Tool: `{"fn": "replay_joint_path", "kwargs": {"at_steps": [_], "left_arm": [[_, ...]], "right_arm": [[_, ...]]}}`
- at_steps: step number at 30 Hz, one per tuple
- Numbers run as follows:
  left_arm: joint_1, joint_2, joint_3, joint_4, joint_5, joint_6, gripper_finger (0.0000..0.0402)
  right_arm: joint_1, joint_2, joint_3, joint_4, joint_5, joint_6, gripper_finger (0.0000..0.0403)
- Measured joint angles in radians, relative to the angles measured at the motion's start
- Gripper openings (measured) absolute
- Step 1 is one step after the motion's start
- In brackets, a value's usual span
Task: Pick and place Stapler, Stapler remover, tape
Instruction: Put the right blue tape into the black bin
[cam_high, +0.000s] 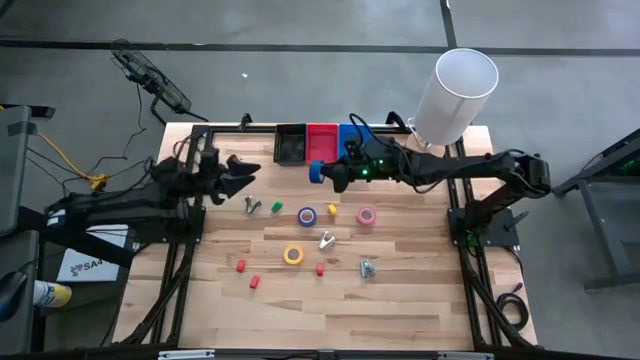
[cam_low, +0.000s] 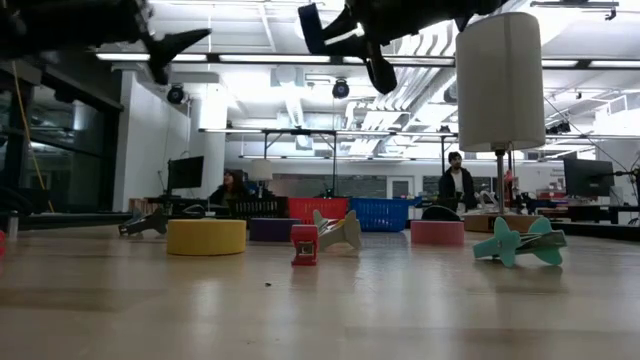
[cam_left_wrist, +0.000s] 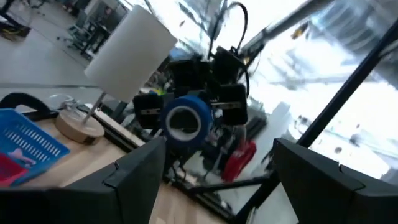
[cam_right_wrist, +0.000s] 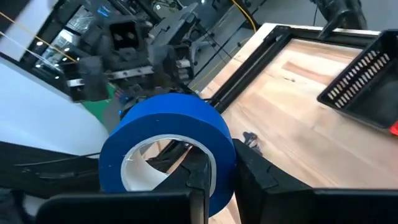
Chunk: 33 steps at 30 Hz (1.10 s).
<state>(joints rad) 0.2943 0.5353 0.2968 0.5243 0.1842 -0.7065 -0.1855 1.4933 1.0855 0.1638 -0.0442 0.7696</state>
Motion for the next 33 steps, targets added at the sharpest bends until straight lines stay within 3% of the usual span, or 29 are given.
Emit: {"fn": "replay_joint_path", "kwargs": {"at_steps": [8, 11, 15, 23, 33], "left_arm": [[0.0, 0.334, 0.195, -0.001, 0.1, 0.08, 0.0292], [0.0, 0.433, 0.249, -0.003, 0.15, 0.082, 0.0292], [0.0, 0.536, 0.317, 0.006, 0.215, 0.082, 0.0292], [0.0, 0.643, 0.42, 0.009, 0.223, 0.096, 0.0292], [-0.002, 0.674, 0.459, 0.004, 0.21, 0.081, 0.0292]], "right_arm": [[-0.018, 0.0, 0.0, 0.001, -0.047, -0.075, 0.0033], [-0.015, 0.0, 0.0, 0.011, -0.045, -0.155, 0.0033], [-0.016, 0.0, 0.0, -0.013, -0.02, -0.131, 0.0033], [-0.017, 0.0, 0.0, -0.018, -0.005, -0.067, 0.0033], [-0.011, 0.0, 0.0, -0.025, 0.09, -0.071, 0.0033]]}}
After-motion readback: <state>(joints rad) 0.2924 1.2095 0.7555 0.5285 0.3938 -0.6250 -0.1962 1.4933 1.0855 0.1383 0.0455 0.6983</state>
